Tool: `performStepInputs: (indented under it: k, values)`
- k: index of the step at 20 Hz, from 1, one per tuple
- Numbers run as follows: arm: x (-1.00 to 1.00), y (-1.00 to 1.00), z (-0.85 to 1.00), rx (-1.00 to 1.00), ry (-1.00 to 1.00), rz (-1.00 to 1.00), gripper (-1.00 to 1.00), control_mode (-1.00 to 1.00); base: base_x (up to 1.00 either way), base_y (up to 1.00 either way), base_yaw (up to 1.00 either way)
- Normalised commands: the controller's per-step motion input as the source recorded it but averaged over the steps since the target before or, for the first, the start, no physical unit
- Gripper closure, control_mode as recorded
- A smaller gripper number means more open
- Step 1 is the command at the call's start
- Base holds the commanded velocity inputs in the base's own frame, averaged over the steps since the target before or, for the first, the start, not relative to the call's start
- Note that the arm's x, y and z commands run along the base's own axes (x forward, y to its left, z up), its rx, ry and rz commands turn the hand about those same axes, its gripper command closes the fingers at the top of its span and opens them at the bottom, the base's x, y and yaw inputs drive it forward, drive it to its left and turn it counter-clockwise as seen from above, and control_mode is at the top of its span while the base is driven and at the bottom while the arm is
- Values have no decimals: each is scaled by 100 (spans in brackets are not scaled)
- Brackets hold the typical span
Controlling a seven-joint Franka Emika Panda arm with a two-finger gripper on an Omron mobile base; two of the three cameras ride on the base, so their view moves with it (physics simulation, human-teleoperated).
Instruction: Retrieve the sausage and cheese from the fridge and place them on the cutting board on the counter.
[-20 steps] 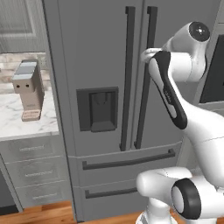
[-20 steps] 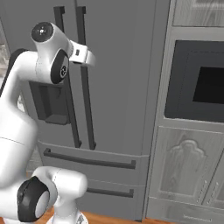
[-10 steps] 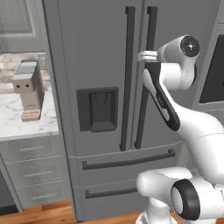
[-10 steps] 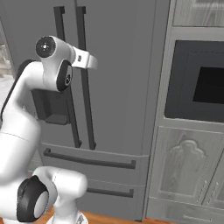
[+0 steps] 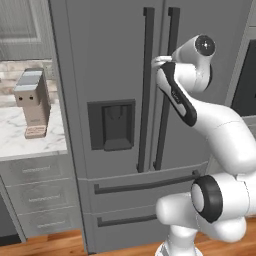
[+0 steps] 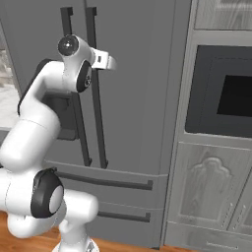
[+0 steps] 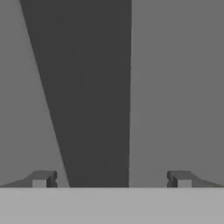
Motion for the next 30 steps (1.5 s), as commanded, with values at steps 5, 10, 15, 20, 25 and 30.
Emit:
performStepInputs:
  k: [5, 10, 15, 20, 25, 30]
  values:
    - [95, 5, -15, 0, 5, 6, -100, -100, 0, 0, 0]
    - [61, 25, -36, 0, 0, 1, 100, -100, 0, 0, 0]
    - [4, 5, -50, 4, -14, 1, 100, -100, 0, 0, 0]
    - [6, 2, -70, 15, -29, 1, 100, -100, 0, 0, 0]
    - [18, 4, -24, 5, -3, 0, 100, -100, 0, 0, 0]
    - [-32, -46, 0, -2, 0, 0, 100, -100, 0, 0, 0]
